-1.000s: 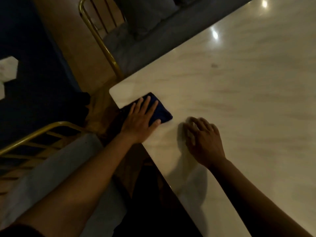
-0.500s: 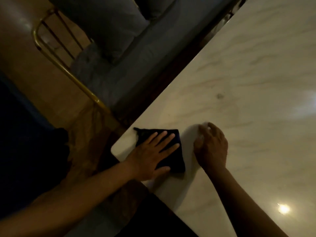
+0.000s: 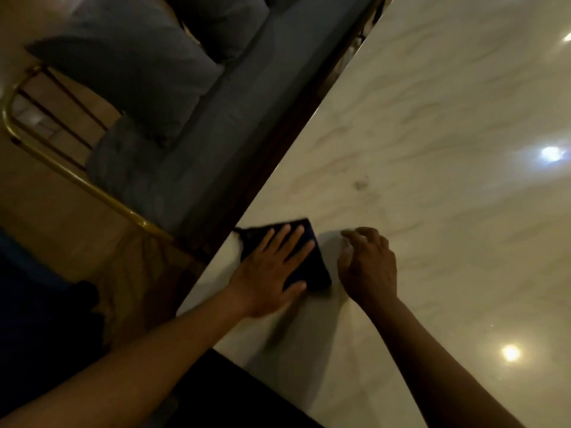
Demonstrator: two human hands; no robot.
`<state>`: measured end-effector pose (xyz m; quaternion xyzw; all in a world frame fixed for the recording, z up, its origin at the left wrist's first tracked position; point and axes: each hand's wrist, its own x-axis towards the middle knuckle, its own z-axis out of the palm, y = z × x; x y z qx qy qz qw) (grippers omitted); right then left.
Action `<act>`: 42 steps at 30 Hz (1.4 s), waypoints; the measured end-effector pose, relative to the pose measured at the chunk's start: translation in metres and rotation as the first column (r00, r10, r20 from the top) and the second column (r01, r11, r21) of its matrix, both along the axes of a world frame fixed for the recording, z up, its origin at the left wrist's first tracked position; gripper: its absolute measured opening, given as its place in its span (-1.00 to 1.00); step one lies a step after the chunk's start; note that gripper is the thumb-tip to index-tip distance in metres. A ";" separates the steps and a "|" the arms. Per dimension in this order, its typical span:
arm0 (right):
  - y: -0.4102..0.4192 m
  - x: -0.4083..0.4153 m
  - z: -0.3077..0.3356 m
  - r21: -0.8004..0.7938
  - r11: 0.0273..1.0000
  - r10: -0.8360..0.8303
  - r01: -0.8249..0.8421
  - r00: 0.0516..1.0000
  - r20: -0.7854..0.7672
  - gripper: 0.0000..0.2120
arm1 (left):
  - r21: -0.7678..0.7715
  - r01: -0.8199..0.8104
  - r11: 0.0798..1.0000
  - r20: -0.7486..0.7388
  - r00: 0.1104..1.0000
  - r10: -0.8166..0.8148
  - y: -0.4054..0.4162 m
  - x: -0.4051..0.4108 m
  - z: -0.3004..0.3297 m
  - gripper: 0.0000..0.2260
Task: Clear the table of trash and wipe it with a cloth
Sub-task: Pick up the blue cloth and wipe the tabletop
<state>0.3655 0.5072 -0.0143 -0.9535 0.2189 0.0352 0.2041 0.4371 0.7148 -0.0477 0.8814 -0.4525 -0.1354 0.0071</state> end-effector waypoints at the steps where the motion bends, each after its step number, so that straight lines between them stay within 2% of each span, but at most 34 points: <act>1: -0.003 0.004 0.000 -0.020 0.999 -0.037 0.037 0.999 0.000 -0.61 | 0.009 0.046 0.999 -0.021 0.999 -0.046 0.005 -0.006 0.001 -0.34; 4: -0.004 0.016 -0.002 -0.056 0.987 -0.153 0.153 0.988 -0.004 -0.60 | -0.009 0.173 0.985 -0.004 0.985 -0.173 0.003 0.015 0.004 -0.34; 8: -0.001 0.033 -0.004 -0.102 0.959 -0.259 0.265 0.964 0.063 -0.80 | -0.003 0.295 0.956 0.034 0.955 -0.294 -0.027 0.095 0.000 -0.36; 12: 0.009 0.052 -0.003 -0.093 0.901 -0.417 0.424 0.905 0.089 -0.86 | 0.019 0.298 0.954 0.092 0.950 -0.299 -0.094 0.203 -0.002 -0.33; 15: 0.033 0.062 -0.005 -0.081 0.842 -0.525 0.534 0.844 0.105 -0.84 | 0.039 0.276 0.960 0.103 0.955 -0.279 -0.131 0.241 -0.007 -0.35; 17: 0.048 0.066 -0.006 -0.075 0.789 -0.603 0.610 0.792 0.102 -0.79 | 0.001 0.299 0.954 0.107 0.949 -0.297 -0.135 0.240 -0.010 -0.33; 19: 0.055 0.072 -0.007 -0.063 0.735 -0.670 0.675 0.737 0.090 -0.75 | -0.038 0.387 0.921 0.081 0.920 -0.383 -0.121 0.228 -0.011 -0.30; 22: 0.052 0.084 -0.007 -0.047 0.683 -0.726 0.729 0.684 0.072 -0.77 | -0.073 0.592 0.802 0.005 0.805 -0.594 -0.083 0.199 -0.010 -0.31; 25: 0.054 0.096 -0.006 -0.050 0.667 -0.743 0.744 0.668 0.044 -0.63 | -0.039 0.706 0.707 -0.020 0.707 -0.707 -0.059 0.188 -0.013 -0.31; 29: 0.062 0.096 -0.003 -0.033 0.704 -0.705 0.709 0.704 0.085 -0.75 | -0.053 0.771 0.635 0.016 0.637 -0.771 -0.073 0.203 -0.010 -0.33; 34: 0.059 0.085 0.004 -0.071 0.790 -0.608 0.609 0.793 0.042 -0.70 | -0.058 0.770 0.636 0.078 0.639 -0.766 -0.093 0.211 -0.012 -0.35; 36: 0.060 0.083 0.003 -0.049 0.794 -0.605 0.606 0.796 0.027 -0.65 | -0.056 0.765 0.642 0.077 0.644 -0.761 -0.106 0.217 -0.013 -0.35; 40: 0.059 0.091 -0.003 0.046 0.689 -0.725 0.724 0.687 0.044 -0.64 | -0.063 0.782 0.620 0.069 0.623 -0.779 -0.149 0.241 -0.013 -0.36; 42: 0.049 0.103 -0.008 0.012 0.610 -0.792 0.793 0.609 0.048 -0.66 | -0.070 0.792 0.606 0.074 0.610 -0.789 -0.179 0.257 -0.014 -0.37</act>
